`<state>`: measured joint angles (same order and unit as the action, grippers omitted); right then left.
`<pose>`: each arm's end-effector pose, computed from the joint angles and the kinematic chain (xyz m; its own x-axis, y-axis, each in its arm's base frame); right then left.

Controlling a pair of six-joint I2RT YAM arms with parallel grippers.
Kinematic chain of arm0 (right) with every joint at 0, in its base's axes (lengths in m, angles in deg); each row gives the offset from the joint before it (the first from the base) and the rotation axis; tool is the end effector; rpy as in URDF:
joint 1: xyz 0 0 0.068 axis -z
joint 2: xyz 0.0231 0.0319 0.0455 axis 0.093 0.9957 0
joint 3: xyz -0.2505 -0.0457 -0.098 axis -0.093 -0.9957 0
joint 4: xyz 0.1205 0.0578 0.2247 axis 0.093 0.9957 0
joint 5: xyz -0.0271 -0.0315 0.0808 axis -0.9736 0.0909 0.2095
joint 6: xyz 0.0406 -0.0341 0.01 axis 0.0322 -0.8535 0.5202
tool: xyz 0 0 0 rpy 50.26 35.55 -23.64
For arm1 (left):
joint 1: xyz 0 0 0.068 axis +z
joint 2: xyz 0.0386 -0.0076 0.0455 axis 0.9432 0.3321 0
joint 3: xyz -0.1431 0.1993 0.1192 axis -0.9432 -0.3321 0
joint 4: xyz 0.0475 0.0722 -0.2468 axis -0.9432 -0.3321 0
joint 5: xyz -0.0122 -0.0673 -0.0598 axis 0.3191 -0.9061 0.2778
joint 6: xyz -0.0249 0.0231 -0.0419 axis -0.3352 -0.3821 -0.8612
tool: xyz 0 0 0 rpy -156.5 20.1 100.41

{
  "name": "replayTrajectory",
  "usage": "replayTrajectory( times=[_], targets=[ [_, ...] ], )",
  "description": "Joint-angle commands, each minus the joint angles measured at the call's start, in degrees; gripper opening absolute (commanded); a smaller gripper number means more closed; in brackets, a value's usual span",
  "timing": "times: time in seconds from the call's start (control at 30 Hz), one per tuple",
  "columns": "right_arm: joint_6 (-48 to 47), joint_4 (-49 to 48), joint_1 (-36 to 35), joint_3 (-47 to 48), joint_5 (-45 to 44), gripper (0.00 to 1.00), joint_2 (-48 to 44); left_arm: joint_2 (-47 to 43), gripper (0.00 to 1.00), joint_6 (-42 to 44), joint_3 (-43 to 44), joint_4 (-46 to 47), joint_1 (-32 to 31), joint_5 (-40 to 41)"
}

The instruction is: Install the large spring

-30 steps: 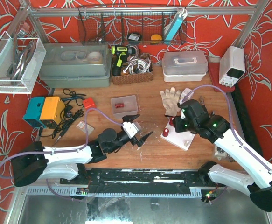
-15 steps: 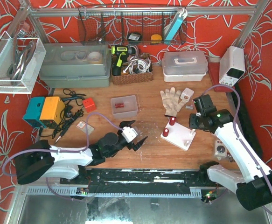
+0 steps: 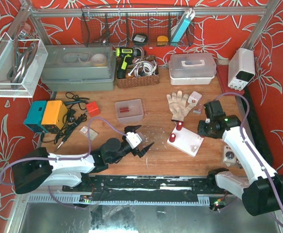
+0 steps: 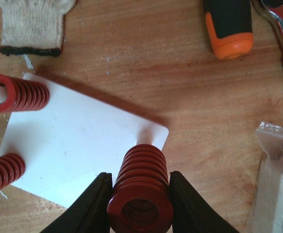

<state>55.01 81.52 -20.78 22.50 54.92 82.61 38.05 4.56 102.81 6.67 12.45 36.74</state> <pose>0.1852 0.0492 0.2584 -0.8829 0.2152 -0.4173 0.1643 0.9742 0.1549 0.1204 -0.1816 0.1953 0.1568 0.1976 -0.9676 0.7234 0.6440 0.2488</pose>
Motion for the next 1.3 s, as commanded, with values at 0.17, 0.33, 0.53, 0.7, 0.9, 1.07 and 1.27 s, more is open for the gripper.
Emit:
replayTrajectory(
  times=[0.17, 0.33, 0.53, 0.7, 0.9, 1.07, 1.27],
  targets=[
    [0.6, -4.8, 1.7, -2.1, 0.3, 0.0, 1.5, -2.4, 1.0, 1.1, -0.5, 1.2, -0.2, -0.8],
    [1.0, -6.4, 2.1, -3.2, 0.8, 0.0, 2.8, -2.4, 1.0, 1.1, -0.5, 1.1, -0.2, -0.9],
    [2.7, -10.7, 2.3, -5.7, 3.4, 0.1, 5.9, -2.4, 1.0, 1.3, -0.6, 1.2, -0.2, -0.5],
    [3.0, -11.6, 2.3, -5.8, 3.2, 0.33, 7.4, -1.7, 1.0, 1.6, -0.8, 1.6, -0.3, 0.8],
    [1.6, -8.4, 2.4, -3.0, 0.0, 0.55, 4.2, -1.5, 1.0, 0.7, -0.3, 0.8, -0.2, 4.8],
    [-1.0, -4.8, 2.4, 1.9, 2.6, 0.69, -2.3, -1.4, 1.0, -5.5, 3.5, -4.2, 0.1, 15.3],
    [0.9, -12.9, 1.9, 2.3, 11.2, 0.86, -10.5, -3.9, 1.0, -25.6, 12.5, -25.0, 8.7, 17.1]
  ],
)
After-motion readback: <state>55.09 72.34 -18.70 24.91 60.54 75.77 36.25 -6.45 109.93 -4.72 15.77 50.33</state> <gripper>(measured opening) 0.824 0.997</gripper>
